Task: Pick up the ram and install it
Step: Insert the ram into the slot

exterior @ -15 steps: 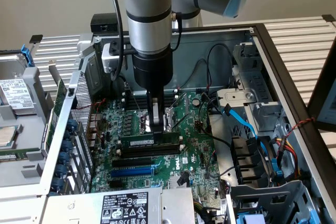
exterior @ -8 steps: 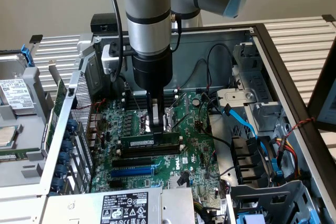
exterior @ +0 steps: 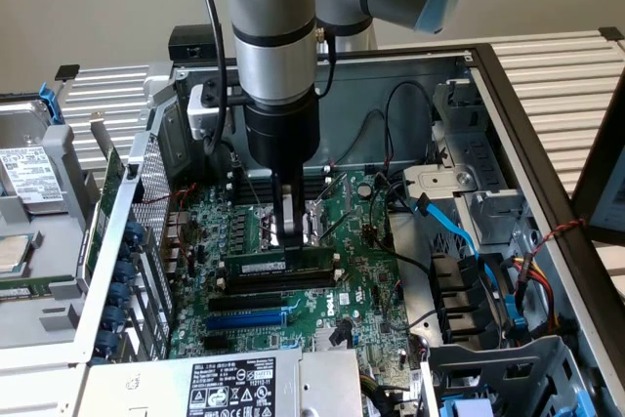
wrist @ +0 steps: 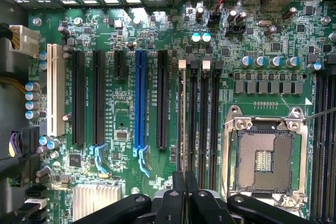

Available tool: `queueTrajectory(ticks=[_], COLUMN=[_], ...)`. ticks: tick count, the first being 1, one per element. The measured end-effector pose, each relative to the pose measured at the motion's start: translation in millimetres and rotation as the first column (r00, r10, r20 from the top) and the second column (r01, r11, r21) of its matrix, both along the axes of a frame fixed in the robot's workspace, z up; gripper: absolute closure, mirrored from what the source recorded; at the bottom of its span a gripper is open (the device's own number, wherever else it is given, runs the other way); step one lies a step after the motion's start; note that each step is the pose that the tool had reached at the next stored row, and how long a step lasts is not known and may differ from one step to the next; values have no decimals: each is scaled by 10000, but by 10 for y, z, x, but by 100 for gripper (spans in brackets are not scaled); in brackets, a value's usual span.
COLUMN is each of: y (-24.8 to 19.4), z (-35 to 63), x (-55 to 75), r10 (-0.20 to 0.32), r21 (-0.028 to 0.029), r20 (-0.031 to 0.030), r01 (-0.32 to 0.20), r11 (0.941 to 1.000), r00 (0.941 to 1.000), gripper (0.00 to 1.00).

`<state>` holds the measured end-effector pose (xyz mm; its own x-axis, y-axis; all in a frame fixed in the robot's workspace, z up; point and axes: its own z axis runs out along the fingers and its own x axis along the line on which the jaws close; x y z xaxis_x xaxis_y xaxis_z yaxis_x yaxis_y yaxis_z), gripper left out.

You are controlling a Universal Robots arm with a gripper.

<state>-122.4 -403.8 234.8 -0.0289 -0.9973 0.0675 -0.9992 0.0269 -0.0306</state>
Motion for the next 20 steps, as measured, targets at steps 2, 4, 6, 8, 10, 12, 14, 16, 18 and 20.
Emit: queueTrajectory(ticks=[2, 4, 6, 8, 10, 12, 14, 16, 18, 20], y=[-2, -2, -2, -2, -6, -10, -12, -13, -15, -15], z=[-5, -10, -13, -16, -19, -20, -21, -22, -23, -25], x=[-1, -1, -1, -1, -1, -1, -1, -1, -1, -2], r10=[1, -2, -3, -4, -8, -16, -29, -41, -48, -51], r21=[0, 0, -1, 0, 2, 1, 1, 0, 0, 0], r20=[6, 8, 8, 9, 11, 11, 10, 10, 10, 10], r01=[-1, 2, 3, 4, 8, 16, 29, 41, 48, 51], r11=[10000, 10000, 10000, 10000, 10000, 10000, 10000, 10000, 10000, 10000], r00=[10000, 10000, 10000, 10000, 10000, 10000, 10000, 10000, 10000, 10000], gripper=[88, 88, 88, 88, 88, 88, 88, 88, 88, 88])
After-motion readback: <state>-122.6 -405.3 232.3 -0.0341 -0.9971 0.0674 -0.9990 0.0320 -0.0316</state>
